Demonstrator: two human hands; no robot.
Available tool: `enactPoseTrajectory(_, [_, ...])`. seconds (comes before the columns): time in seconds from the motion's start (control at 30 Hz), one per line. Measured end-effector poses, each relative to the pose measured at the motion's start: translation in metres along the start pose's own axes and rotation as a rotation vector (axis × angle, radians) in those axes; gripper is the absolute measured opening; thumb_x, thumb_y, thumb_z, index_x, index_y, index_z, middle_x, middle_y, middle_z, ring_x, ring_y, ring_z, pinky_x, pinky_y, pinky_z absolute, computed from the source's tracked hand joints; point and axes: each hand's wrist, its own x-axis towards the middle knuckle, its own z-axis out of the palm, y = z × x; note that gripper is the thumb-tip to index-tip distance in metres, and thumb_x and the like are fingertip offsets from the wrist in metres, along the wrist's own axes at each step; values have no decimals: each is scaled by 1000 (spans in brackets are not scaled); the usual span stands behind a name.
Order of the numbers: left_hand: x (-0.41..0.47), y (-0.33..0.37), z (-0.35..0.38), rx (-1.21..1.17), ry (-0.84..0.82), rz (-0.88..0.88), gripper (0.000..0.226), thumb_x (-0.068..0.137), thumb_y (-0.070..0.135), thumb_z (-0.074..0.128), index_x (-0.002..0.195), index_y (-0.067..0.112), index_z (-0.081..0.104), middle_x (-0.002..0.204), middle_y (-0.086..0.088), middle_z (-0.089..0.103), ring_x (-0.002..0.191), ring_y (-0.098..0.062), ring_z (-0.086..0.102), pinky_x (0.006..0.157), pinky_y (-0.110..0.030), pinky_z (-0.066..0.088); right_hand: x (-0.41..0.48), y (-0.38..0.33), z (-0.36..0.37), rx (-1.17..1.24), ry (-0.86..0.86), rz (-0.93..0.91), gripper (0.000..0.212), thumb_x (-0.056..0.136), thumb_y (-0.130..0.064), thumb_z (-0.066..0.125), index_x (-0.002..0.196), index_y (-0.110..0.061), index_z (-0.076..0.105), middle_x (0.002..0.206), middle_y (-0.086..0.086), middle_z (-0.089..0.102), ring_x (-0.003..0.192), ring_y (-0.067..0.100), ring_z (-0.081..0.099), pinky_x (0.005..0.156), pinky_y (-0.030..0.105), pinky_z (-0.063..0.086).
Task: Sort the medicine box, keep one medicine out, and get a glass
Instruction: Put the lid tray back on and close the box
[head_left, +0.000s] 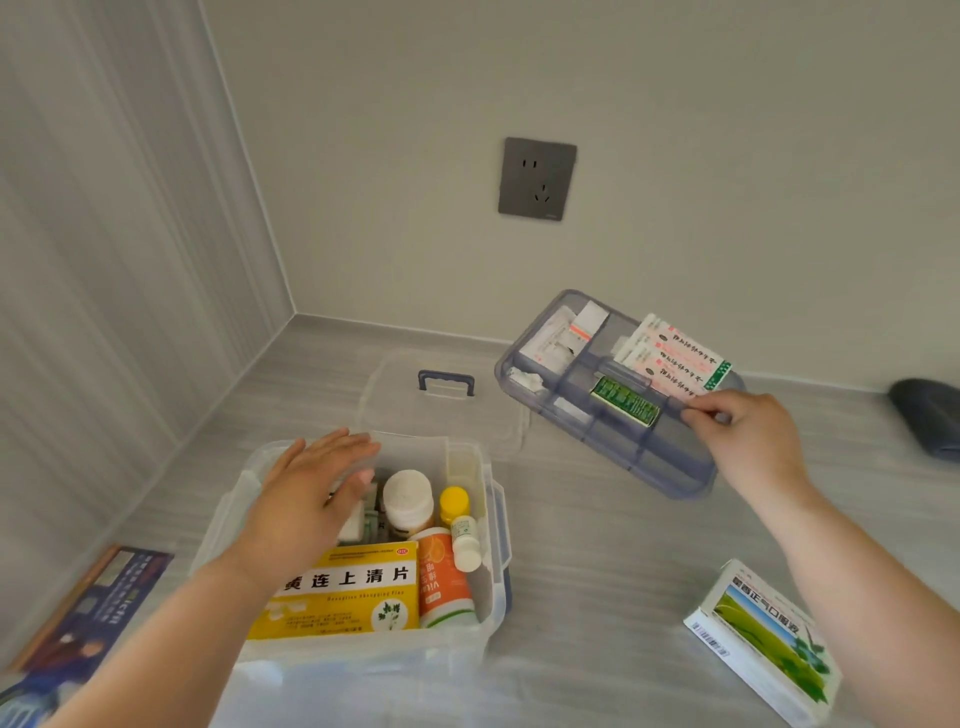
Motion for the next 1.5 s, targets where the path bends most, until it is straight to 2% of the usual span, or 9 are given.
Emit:
enactPoseTrajectory(0.1, [-6,6,-16,-213,165,-144,23,88,15,49,105,24,62,121,-2,59,118,-28,48,105,-37,29,-17,-33,-7,15,-47,-110,16,75,-10,65,90,-7,71,90,20,66,81,20,47,61,24,27])
enactPoseTrajectory(0.27, [-18,4,-43,-417,170,-179,21,88,20,49,100,37,55,109,13,54,105,-6,46,87,-20,30,-52,-85,17,22,-176,-261,15,75,-13,66,88,-13,71,86,8,64,70,7,37,61,-2,29])
enactPoseTrajectory(0.4, [-37,-12,-54,-467,184,-307,30,88,21,49,118,23,51,121,3,50,112,-10,41,95,-28,29,-78,-112,50,17,-314,-343,14,77,-15,64,89,-13,72,95,5,71,79,11,36,57,20,26])
enactPoseTrajectory(0.57, [-62,-33,-55,-328,87,-360,47,86,20,54,130,21,38,142,-2,38,133,-21,30,115,-48,15,-99,-125,81,23,-421,-373,14,77,-15,64,89,-13,72,94,5,71,76,10,34,58,7,28])
enactPoseTrajectory(0.9, [-79,-30,-43,-377,157,-264,47,85,4,51,129,16,38,112,20,41,103,1,42,82,7,25,-105,-126,83,-22,-428,-391,17,79,-17,63,94,-15,70,95,3,71,82,10,34,62,25,20])
enactPoseTrajectory(1.1, [-83,-33,-33,-397,172,-348,51,90,10,45,136,15,25,148,0,26,134,-12,23,96,-11,13,-110,-123,93,-51,-404,-419,17,77,-16,64,93,-12,71,97,8,68,91,18,39,68,23,22])
enactPoseTrajectory(1.2, [-83,-33,-34,-379,169,-342,51,90,11,44,137,16,25,149,0,25,134,-13,23,102,-17,14,-114,-118,96,53,-340,-320,31,77,-14,65,107,-12,63,123,9,51,119,25,37,85,14,23])
enactPoseTrajectory(1.3, [-84,-32,-35,-260,168,-310,51,89,13,45,136,15,26,149,-3,26,136,-18,23,110,-30,18,-122,-115,95,305,-372,0,58,84,-18,57,135,-11,29,146,11,27,134,24,29,108,29,22])
enactPoseTrajectory(1.5, [-82,-29,-38,-142,137,-269,45,88,16,47,132,17,36,148,0,29,135,-18,24,112,-36,19,-121,-114,105,436,-475,224,42,92,-23,39,131,-7,38,135,13,49,121,27,46,99,32,35])
